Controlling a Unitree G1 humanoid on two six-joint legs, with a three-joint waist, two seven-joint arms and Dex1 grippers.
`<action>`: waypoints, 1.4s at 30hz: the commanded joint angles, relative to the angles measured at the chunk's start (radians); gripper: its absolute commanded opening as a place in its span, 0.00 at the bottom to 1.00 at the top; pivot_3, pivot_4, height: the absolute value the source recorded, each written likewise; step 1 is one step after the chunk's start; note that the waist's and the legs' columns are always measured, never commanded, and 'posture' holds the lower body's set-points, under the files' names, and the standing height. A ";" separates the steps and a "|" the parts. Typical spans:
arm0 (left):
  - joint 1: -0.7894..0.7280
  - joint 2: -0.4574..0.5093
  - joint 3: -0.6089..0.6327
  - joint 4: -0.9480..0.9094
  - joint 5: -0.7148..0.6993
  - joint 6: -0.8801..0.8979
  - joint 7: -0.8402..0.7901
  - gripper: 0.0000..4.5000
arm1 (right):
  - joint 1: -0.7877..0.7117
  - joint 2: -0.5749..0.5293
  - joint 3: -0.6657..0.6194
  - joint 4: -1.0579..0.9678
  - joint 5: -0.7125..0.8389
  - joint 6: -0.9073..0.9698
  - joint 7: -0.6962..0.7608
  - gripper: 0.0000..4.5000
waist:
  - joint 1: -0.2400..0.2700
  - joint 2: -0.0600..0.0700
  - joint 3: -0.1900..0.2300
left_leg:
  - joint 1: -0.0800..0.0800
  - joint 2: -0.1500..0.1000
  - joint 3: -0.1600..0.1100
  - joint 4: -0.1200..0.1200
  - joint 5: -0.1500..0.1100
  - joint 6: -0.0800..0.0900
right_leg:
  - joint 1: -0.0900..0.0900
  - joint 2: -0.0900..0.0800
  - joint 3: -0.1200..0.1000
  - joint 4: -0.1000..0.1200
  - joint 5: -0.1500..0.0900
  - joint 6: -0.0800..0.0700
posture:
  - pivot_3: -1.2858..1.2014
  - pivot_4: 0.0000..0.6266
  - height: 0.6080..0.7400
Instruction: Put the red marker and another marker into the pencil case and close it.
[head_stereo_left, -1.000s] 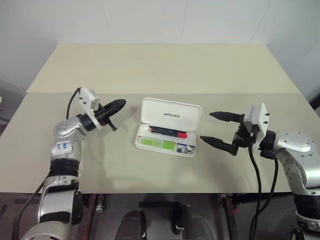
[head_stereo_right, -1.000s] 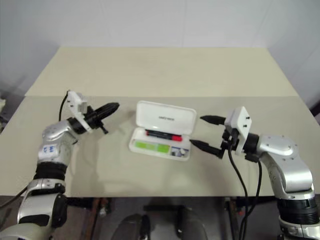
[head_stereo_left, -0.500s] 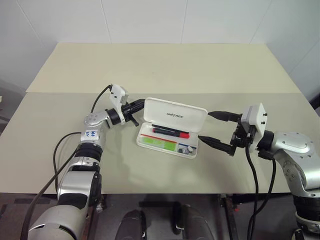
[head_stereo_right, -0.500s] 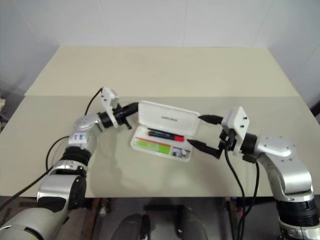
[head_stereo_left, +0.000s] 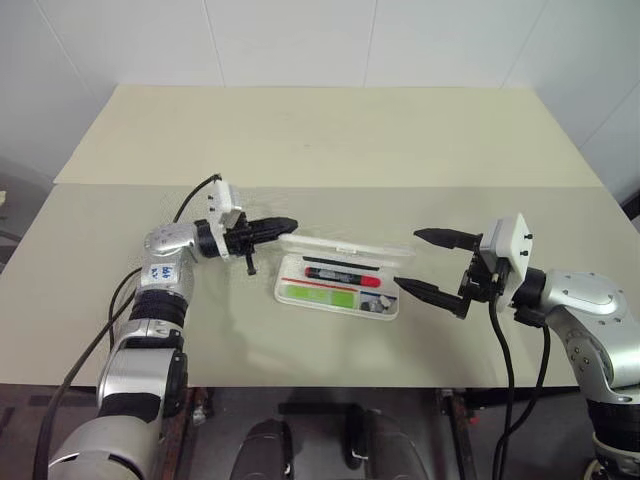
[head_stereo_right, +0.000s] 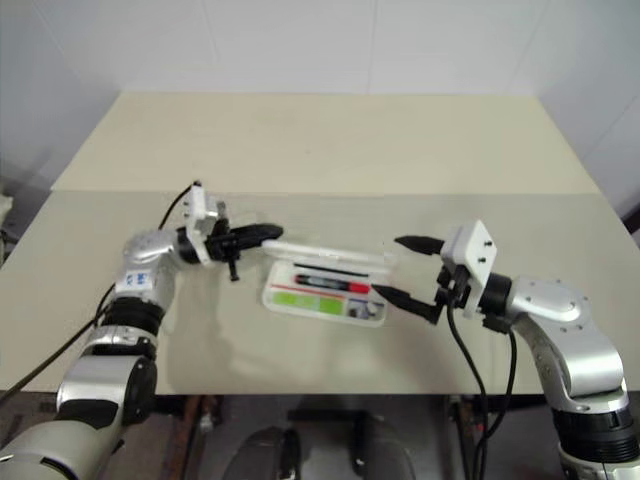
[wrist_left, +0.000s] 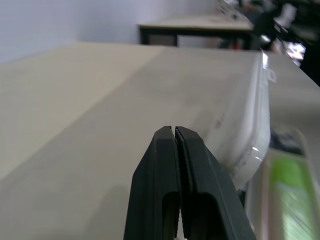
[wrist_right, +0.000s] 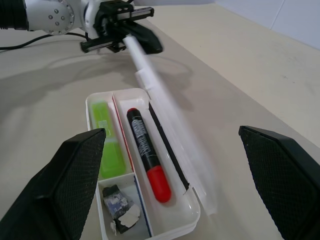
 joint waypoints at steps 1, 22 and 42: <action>0.004 0.018 -0.043 -0.039 0.023 -0.057 -0.077 0.01 | -0.004 -0.007 -0.019 -0.030 0.017 -0.008 -0.008 1.00 | 0.002 0.000 0.000 | 0.000 0.000 0.000 0.000 0.000 0.000 | 0.000 0.000 0.000 0.000 0.000 0.000 | 0.52 0.24 1.00; 0.033 0.003 -0.286 -0.113 0.181 0.030 -0.095 0.01 | 0.102 -0.043 -0.035 -0.118 0.069 0.066 -0.013 1.00 | 0.012 0.000 0.000 | -0.001 0.001 -0.002 0.003 0.000 0.001 | 0.001 0.000 0.000 0.001 0.000 0.000 | 0.52 0.24 1.00; 0.122 -0.018 -0.175 -0.359 0.004 0.343 -0.004 0.01 | 0.120 -0.129 -0.044 -0.094 0.106 0.081 0.061 1.00 | 0.009 0.000 -0.002 | 0.000 0.002 -0.002 0.003 0.000 0.003 | 0.003 0.000 0.001 -0.003 0.000 0.001 | 0.52 0.24 1.00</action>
